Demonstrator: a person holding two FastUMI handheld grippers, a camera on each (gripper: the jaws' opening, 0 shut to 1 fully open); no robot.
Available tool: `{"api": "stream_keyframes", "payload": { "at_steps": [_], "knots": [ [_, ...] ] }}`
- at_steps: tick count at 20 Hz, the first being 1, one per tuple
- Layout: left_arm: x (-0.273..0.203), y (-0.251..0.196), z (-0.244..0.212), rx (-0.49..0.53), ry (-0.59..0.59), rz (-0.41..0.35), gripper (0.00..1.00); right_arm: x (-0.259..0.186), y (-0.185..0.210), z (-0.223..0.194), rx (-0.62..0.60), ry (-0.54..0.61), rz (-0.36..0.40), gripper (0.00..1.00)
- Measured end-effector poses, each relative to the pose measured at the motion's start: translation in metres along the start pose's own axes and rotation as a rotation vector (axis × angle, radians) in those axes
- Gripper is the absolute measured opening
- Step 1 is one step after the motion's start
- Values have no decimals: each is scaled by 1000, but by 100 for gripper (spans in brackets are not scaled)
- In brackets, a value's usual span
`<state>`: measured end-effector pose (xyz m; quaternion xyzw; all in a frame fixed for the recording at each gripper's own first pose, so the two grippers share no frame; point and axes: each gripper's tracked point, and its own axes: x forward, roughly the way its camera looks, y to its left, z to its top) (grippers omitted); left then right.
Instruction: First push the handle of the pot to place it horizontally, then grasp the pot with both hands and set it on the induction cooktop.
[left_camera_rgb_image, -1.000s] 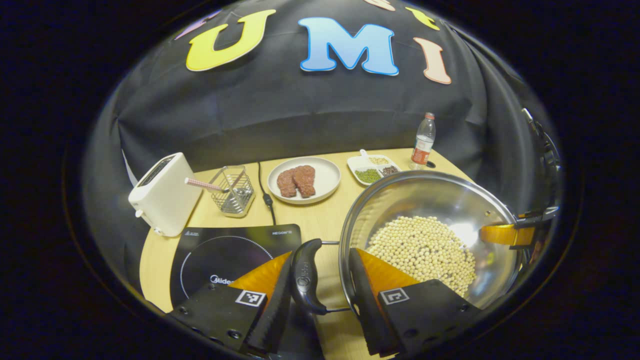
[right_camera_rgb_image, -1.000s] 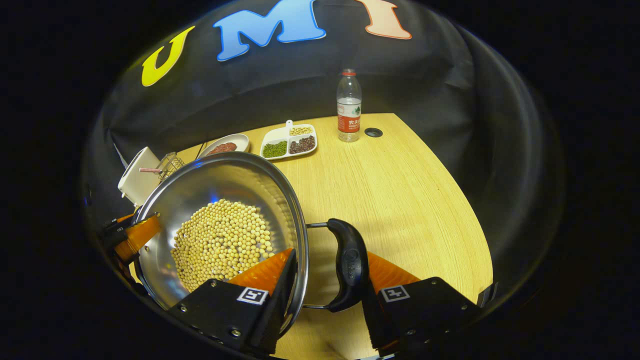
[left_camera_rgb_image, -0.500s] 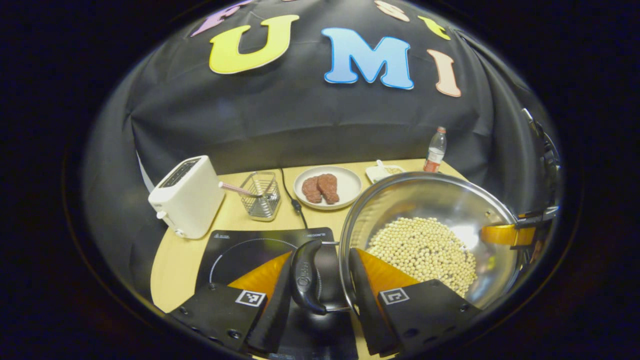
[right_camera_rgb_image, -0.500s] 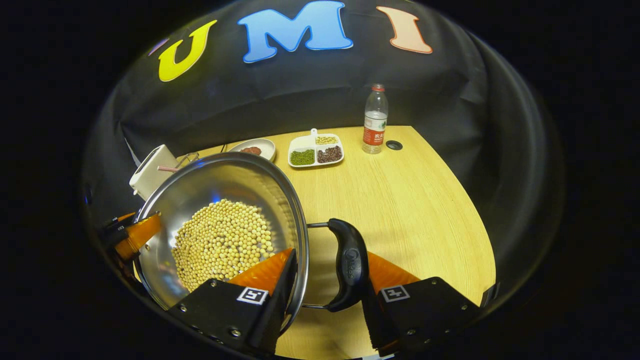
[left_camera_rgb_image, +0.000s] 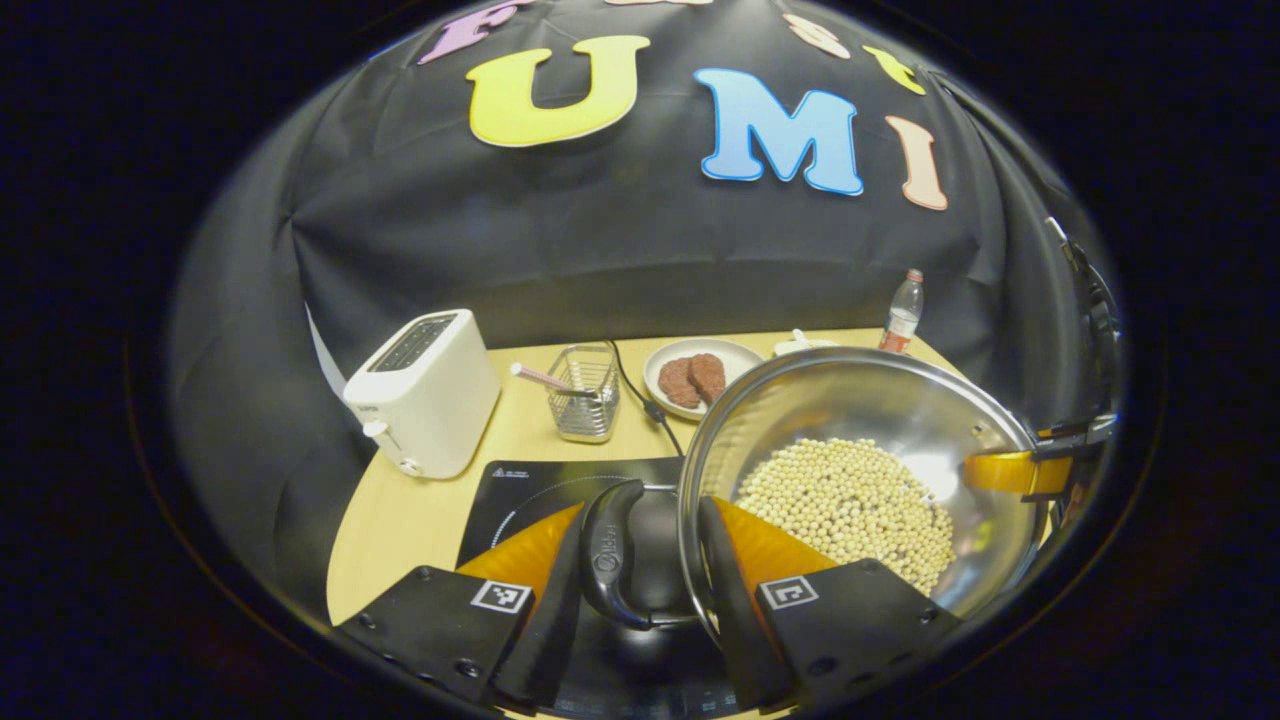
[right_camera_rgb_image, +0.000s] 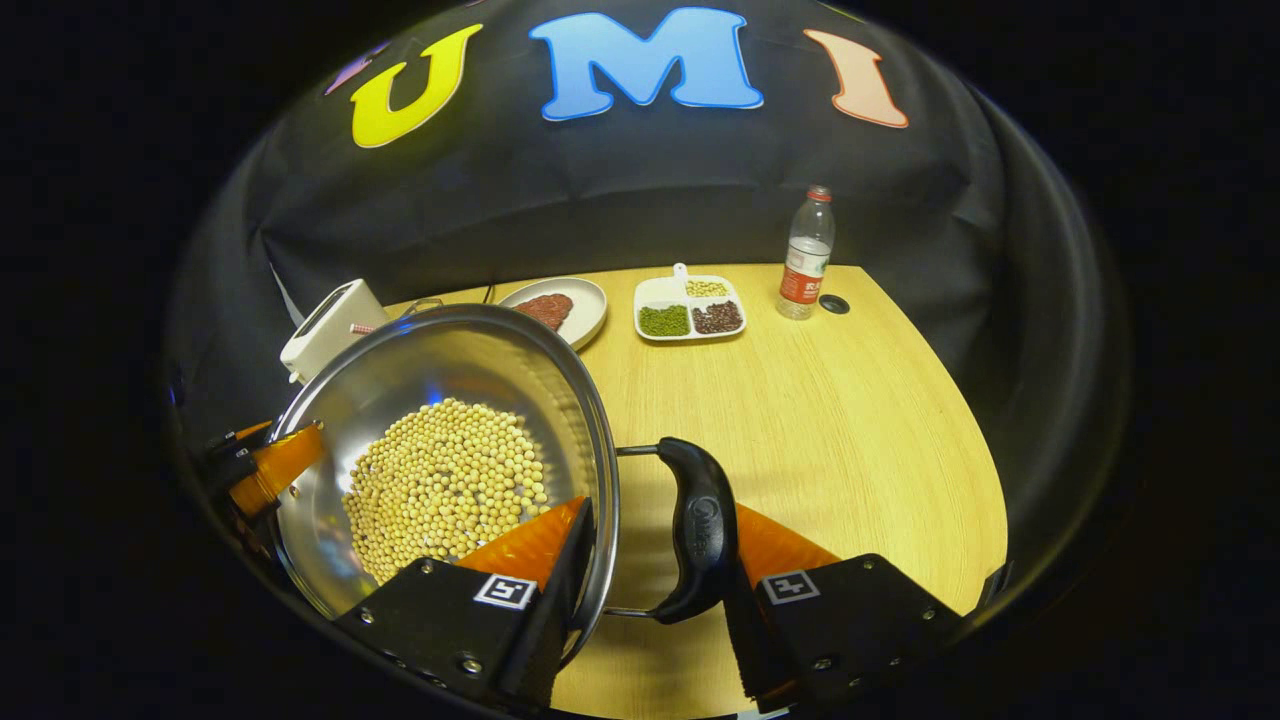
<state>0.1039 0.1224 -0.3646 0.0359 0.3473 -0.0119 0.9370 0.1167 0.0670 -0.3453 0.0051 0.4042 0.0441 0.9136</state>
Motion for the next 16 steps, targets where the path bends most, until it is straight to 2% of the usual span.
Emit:
{"api": "stream_keyframes", "payload": {
  "at_steps": [8, 9, 12, 13, 14, 16],
  "knots": [
    [4, 51, -5, -21, 3, 39, 69, 7, 40, 7, -34, 11, 33, 67],
    [5, 56, -6, -23, 3, 43, 65, 9, 45, 8, -37, 15, 35, 67],
    [10, 71, -8, -27, 10, 52, 65, 13, 57, 8, -44, 26, 42, 67],
    [11, 76, -8, -30, 13, 55, 69, 15, 61, 8, -46, 28, 45, 67],
    [11, 81, -10, -31, 15, 58, 65, 16, 65, 8, -49, 32, 47, 67],
    [13, 90, -11, -34, 19, 65, 69, 23, 73, 9, -52, 37, 52, 67]
  ]
}}
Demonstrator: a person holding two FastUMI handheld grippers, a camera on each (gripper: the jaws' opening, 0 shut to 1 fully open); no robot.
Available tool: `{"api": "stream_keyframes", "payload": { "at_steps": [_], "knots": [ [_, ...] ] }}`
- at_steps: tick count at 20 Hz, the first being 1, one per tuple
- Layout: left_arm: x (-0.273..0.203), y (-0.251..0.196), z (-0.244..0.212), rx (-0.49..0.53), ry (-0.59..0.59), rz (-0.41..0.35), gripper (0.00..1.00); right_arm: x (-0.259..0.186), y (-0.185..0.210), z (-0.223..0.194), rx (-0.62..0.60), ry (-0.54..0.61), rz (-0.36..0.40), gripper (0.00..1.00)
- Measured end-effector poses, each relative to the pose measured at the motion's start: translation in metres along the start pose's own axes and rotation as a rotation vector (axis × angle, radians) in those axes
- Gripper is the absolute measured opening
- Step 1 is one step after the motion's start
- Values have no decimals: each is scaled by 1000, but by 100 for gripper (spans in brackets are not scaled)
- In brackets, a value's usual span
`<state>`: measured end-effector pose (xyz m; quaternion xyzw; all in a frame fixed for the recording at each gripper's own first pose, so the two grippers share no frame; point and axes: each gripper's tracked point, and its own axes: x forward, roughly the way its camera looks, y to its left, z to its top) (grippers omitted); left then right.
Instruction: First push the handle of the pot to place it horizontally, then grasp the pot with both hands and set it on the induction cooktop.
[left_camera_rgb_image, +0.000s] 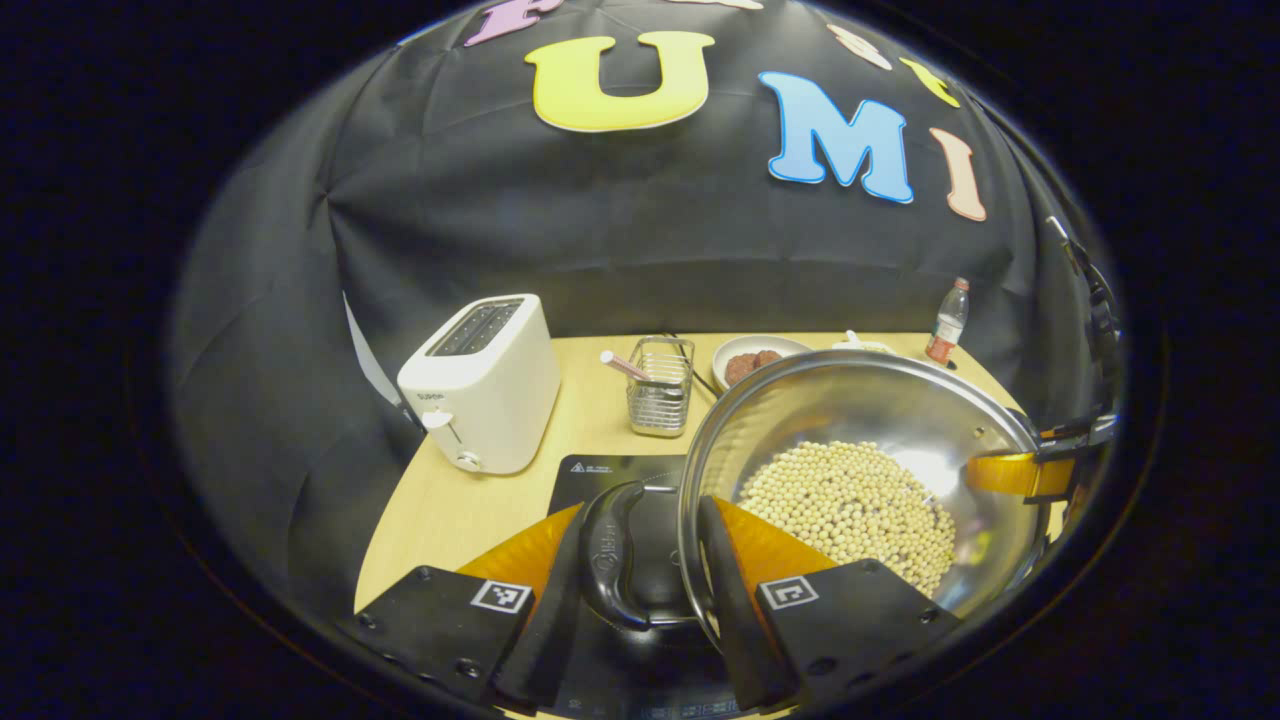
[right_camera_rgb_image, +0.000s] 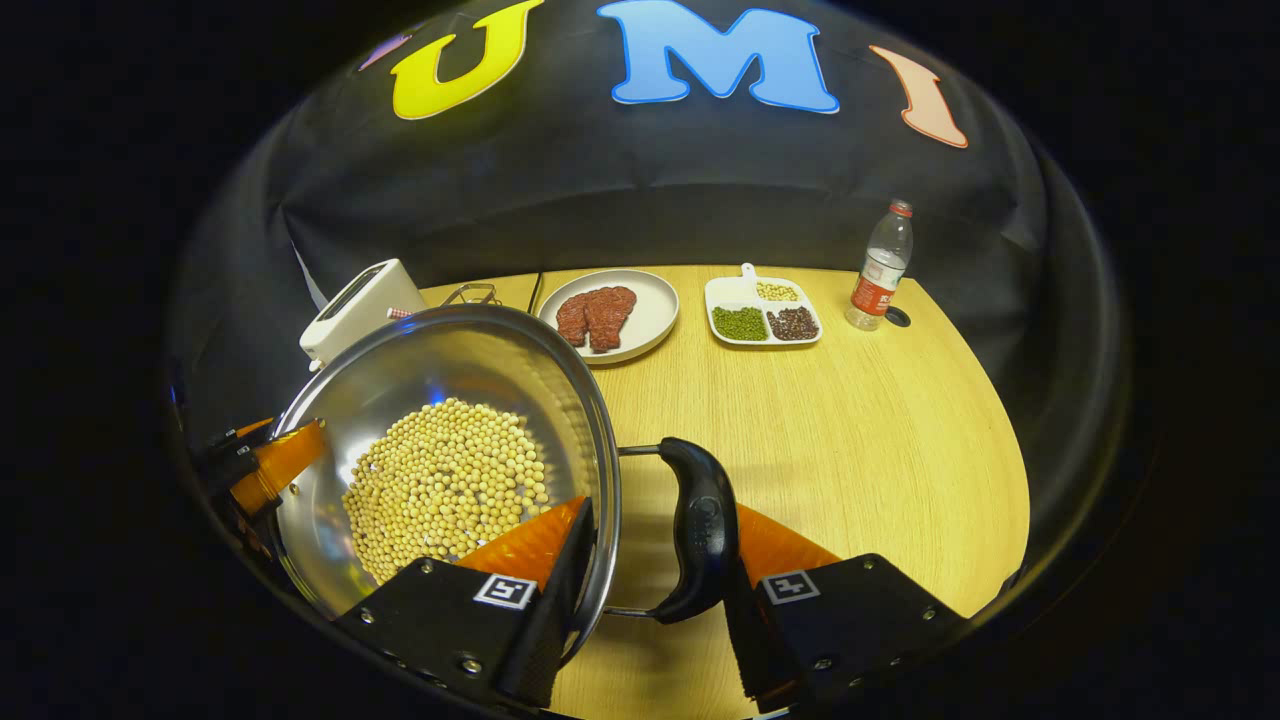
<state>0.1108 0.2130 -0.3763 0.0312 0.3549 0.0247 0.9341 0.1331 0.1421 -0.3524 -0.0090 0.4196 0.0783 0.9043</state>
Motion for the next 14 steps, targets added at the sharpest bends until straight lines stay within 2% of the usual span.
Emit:
{"api": "stream_keyframes", "payload": {
  "at_steps": [11, 12, 14],
  "knots": [
    [22, 47, -2, -16, 14, 20, 69, 22, 30, 4, -12, 22, 15, 67],
    [24, 53, -5, -18, 17, 22, 65, 23, 31, 3, -13, 22, 19, 67],
    [27, 65, -8, -20, 19, 25, 65, 25, 31, 2, -17, 23, 23, 67]
  ]
}}
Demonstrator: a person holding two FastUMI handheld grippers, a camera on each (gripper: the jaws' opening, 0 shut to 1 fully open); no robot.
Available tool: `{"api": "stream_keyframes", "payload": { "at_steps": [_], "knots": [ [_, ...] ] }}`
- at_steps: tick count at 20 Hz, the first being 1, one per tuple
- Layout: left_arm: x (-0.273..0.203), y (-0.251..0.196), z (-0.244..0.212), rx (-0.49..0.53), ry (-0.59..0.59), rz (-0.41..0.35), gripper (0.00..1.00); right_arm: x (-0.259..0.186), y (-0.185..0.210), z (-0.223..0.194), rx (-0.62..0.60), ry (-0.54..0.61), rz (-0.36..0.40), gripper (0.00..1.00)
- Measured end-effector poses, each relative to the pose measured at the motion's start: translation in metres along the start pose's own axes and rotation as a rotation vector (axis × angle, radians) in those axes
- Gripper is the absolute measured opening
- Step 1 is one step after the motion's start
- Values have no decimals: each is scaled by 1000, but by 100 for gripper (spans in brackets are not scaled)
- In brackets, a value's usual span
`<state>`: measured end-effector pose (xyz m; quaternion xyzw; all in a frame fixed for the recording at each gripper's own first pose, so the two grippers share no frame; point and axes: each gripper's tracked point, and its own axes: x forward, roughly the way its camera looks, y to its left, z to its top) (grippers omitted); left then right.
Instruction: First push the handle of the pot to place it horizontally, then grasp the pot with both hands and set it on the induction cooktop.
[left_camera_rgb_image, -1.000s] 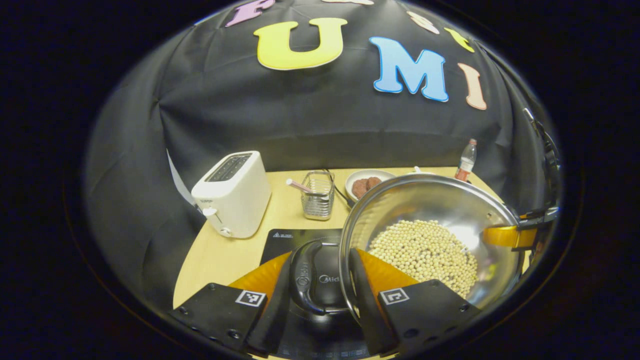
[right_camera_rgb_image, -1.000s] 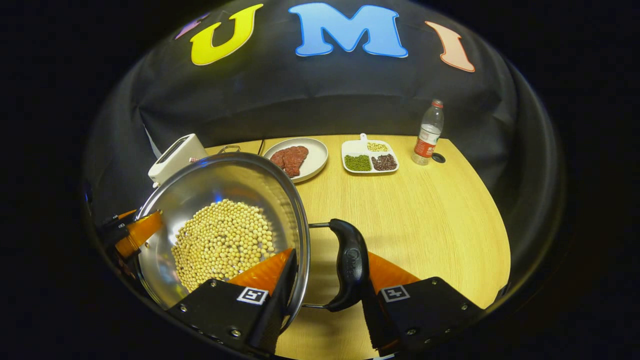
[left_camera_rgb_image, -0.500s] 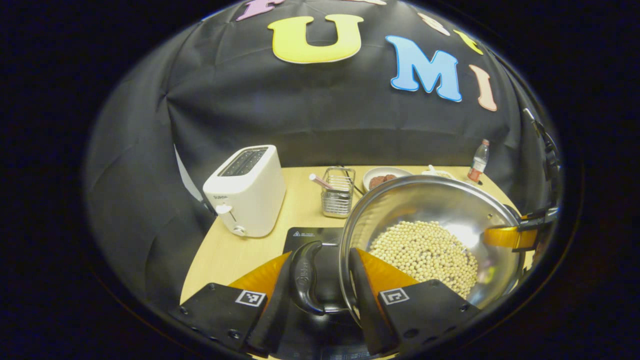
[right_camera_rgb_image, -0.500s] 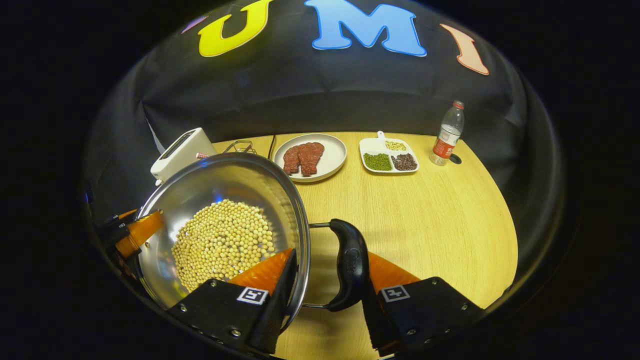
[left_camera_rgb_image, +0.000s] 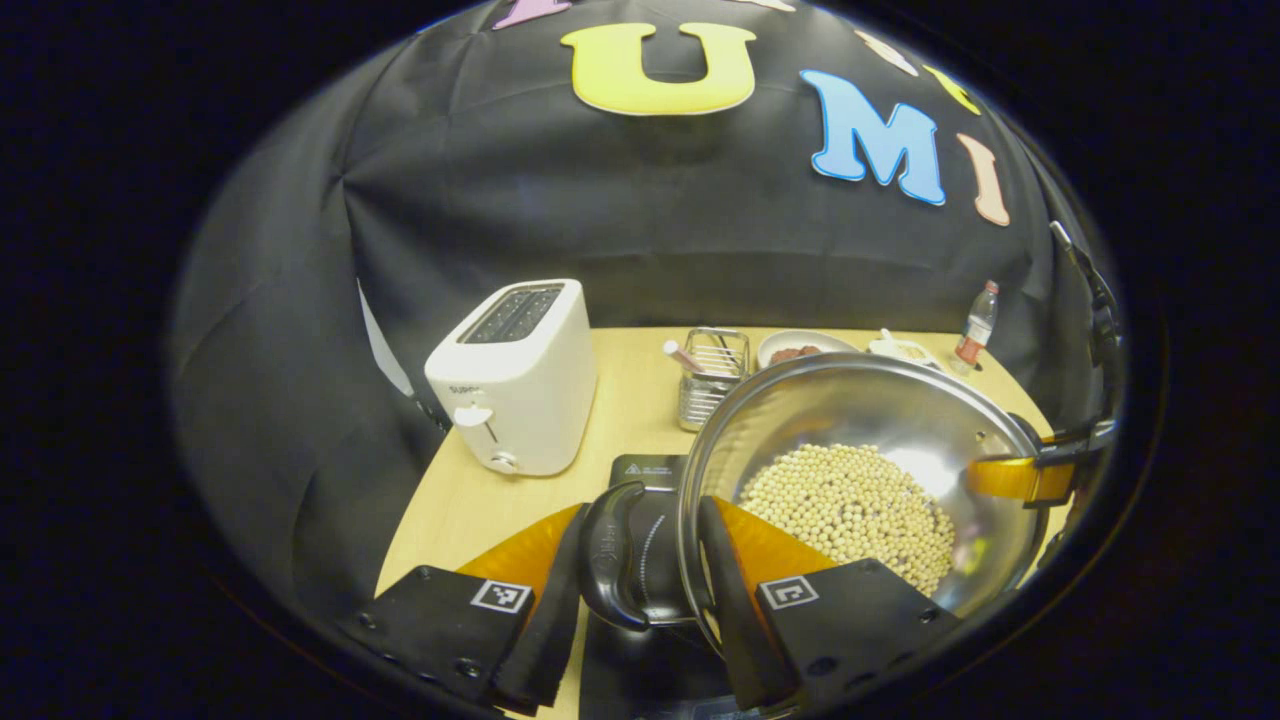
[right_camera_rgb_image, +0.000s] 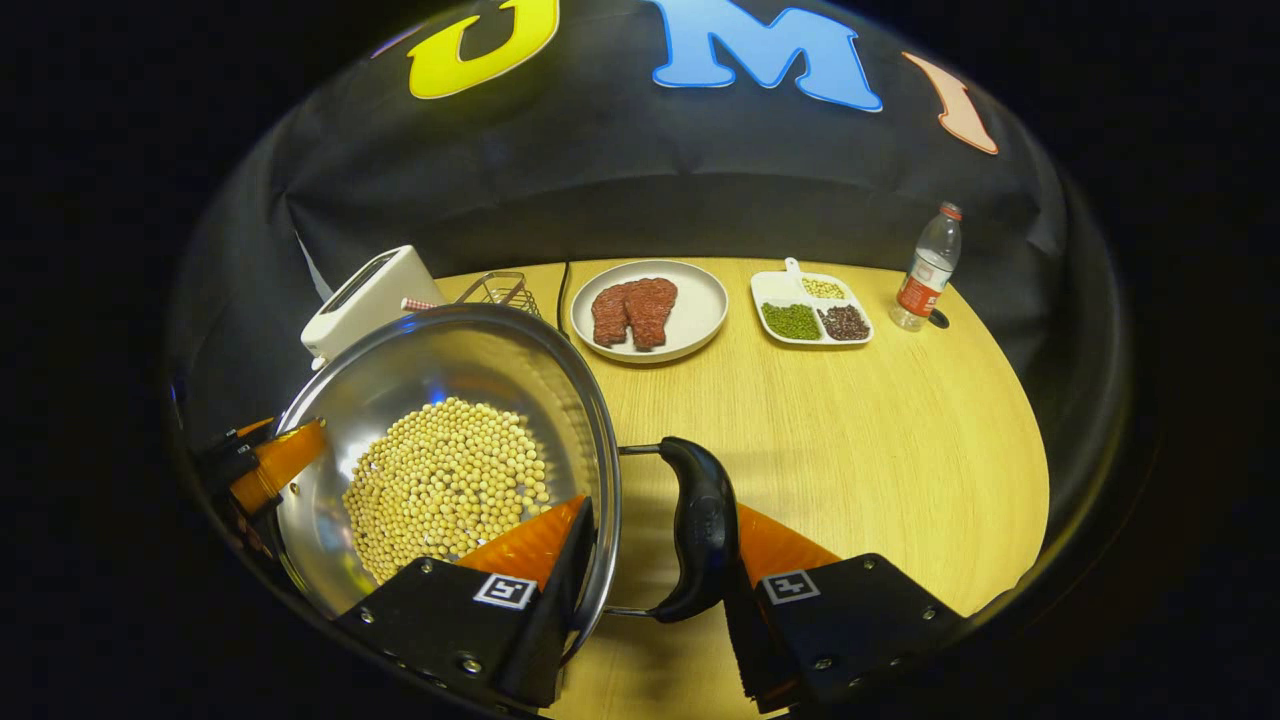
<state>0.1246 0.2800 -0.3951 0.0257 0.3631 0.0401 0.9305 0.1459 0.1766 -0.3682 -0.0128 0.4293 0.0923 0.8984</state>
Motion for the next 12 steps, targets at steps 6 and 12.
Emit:
{"api": "stream_keyframes", "payload": {
  "at_steps": [6, 12],
  "knots": [
    [26, 7, -17, -15, 23, 4, 69, -3, -1, 2, 1, 13, 3, 67],
    [44, 18, -26, -20, 30, -15, 65, -9, 0, 4, 5, 13, -2, 67]
  ]
}}
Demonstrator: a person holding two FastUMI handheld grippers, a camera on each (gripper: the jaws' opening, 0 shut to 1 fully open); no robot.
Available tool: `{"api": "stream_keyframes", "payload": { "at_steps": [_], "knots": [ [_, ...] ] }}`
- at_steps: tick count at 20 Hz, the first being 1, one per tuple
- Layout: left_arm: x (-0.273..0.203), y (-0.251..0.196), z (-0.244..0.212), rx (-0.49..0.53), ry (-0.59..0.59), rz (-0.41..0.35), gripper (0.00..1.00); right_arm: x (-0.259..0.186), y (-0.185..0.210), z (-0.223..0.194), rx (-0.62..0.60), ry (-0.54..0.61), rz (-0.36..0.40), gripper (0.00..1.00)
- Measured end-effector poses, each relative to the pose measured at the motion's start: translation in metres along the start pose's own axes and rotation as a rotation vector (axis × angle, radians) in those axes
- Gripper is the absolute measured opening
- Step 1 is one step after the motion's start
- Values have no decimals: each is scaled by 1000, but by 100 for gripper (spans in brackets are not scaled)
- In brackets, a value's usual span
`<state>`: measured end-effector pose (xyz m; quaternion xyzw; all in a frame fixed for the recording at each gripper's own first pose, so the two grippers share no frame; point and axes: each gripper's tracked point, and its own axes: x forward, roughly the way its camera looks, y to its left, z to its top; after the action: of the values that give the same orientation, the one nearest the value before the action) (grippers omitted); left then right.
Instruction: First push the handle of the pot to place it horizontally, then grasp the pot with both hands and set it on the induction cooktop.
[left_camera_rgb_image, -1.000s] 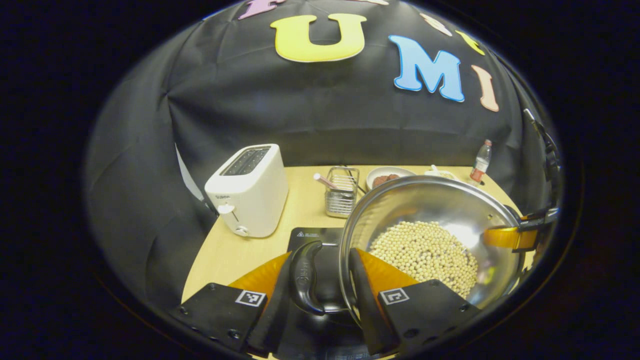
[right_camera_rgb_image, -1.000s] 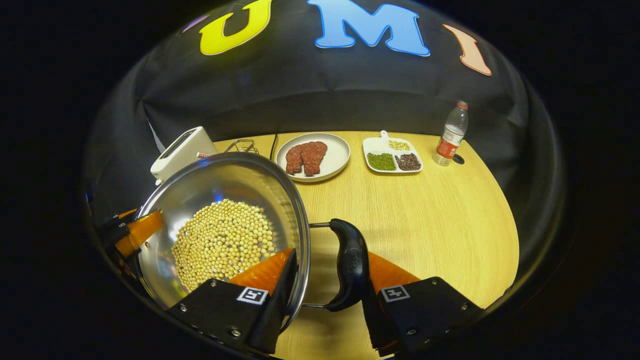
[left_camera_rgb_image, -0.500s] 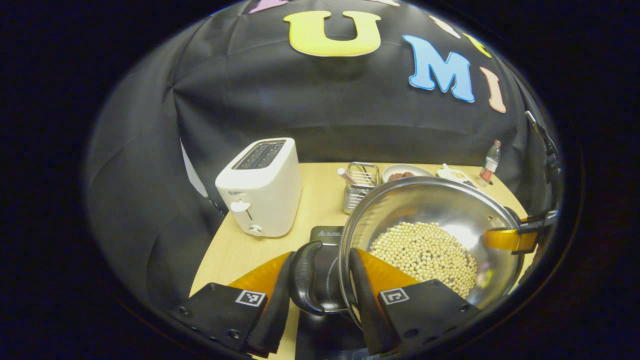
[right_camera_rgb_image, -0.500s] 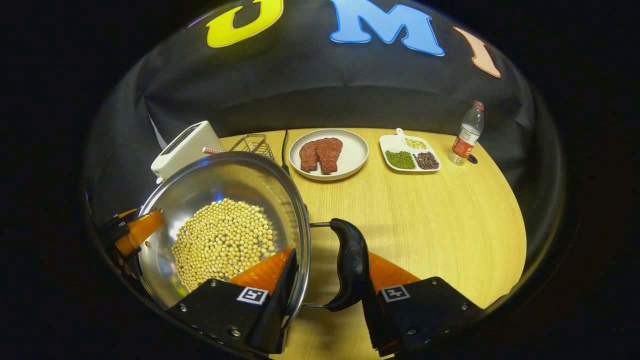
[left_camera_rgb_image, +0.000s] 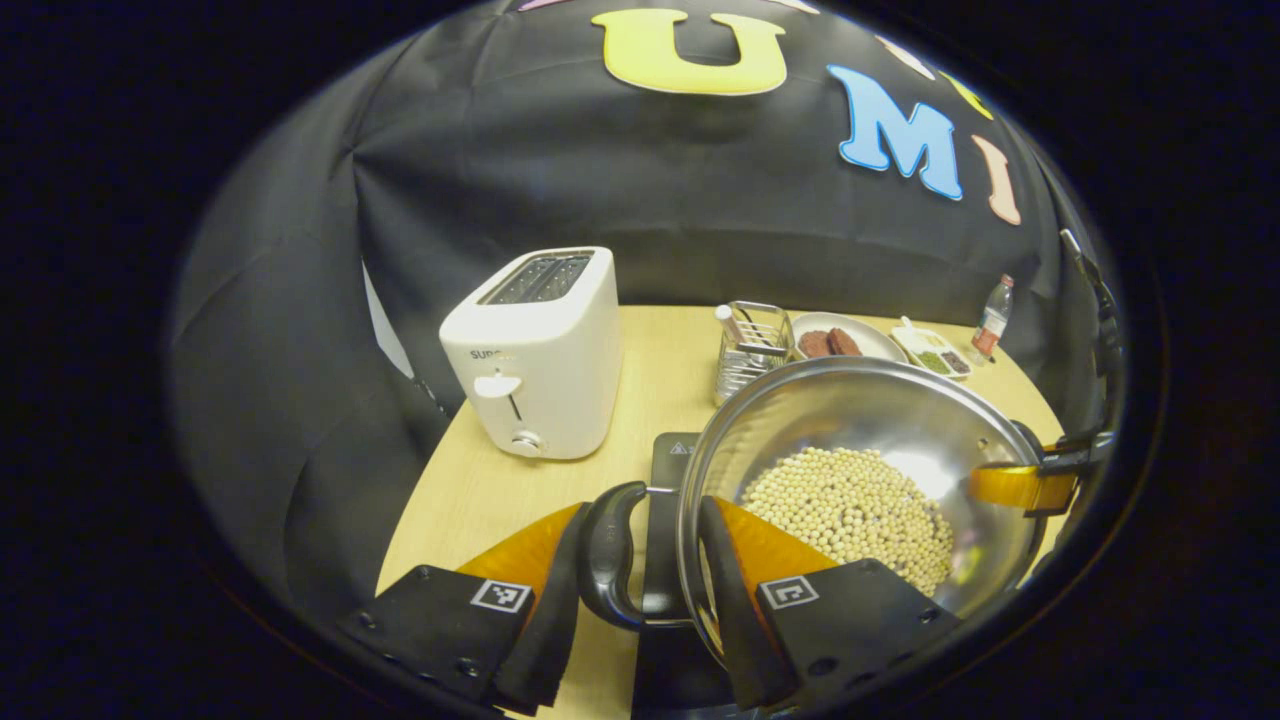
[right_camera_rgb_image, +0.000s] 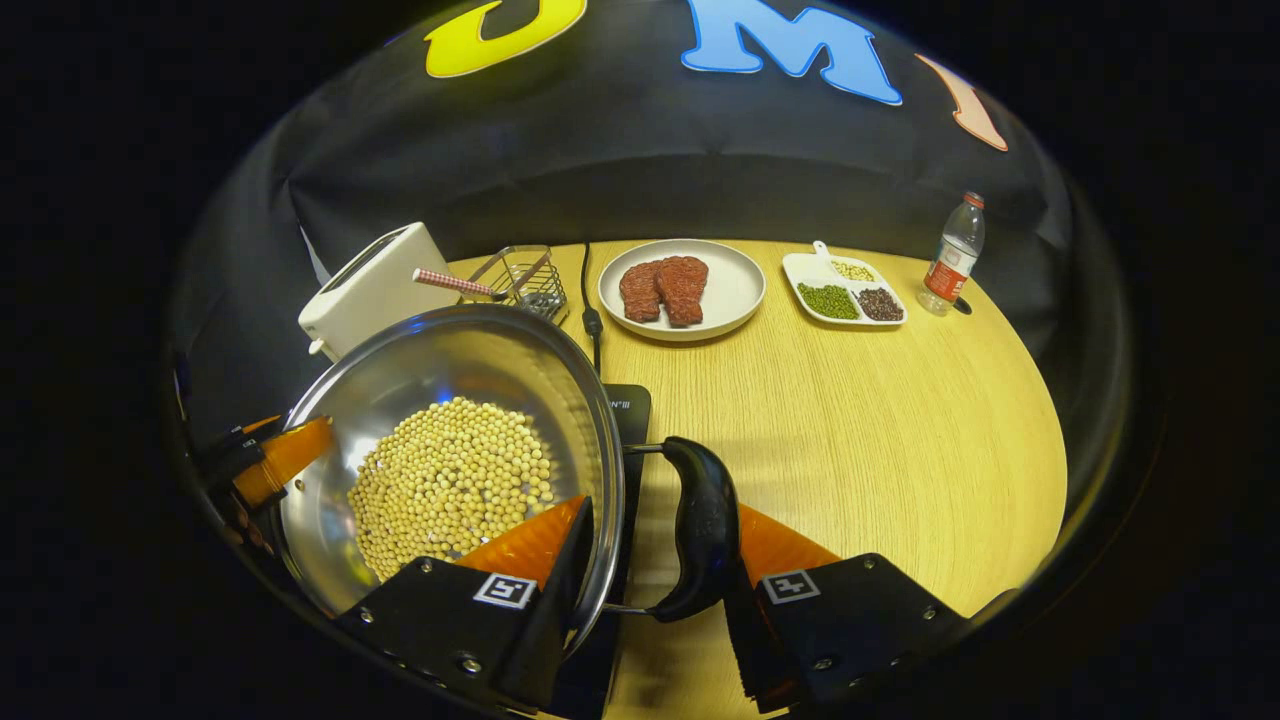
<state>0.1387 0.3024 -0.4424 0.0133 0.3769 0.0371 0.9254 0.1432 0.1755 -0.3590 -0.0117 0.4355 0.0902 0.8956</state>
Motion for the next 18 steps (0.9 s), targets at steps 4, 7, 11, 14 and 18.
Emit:
{"api": "stream_keyframes", "payload": {
  "at_steps": [4, 7, 11, 14, 18],
  "knots": [
    [3, 2, -4, 4, 8, -15, 69, -6, 2, 0, 10, 9, -4, 63],
    [4, 3, -4, 15, 0, -16, 65, -4, -1, -8, 12, 22, -3, 67],
    [2, 2, -6, 7, 4, -13, 69, -5, -2, -8, 10, 16, 7, 67],
    [2, 2, -8, 7, -4, -10, 69, -1, -3, -9, 12, 17, 11, 67],
    [-7, 5, -8, -3, -12, -8, 72, 0, -3, -7, 5, 7, 3, 67]
  ]
}}
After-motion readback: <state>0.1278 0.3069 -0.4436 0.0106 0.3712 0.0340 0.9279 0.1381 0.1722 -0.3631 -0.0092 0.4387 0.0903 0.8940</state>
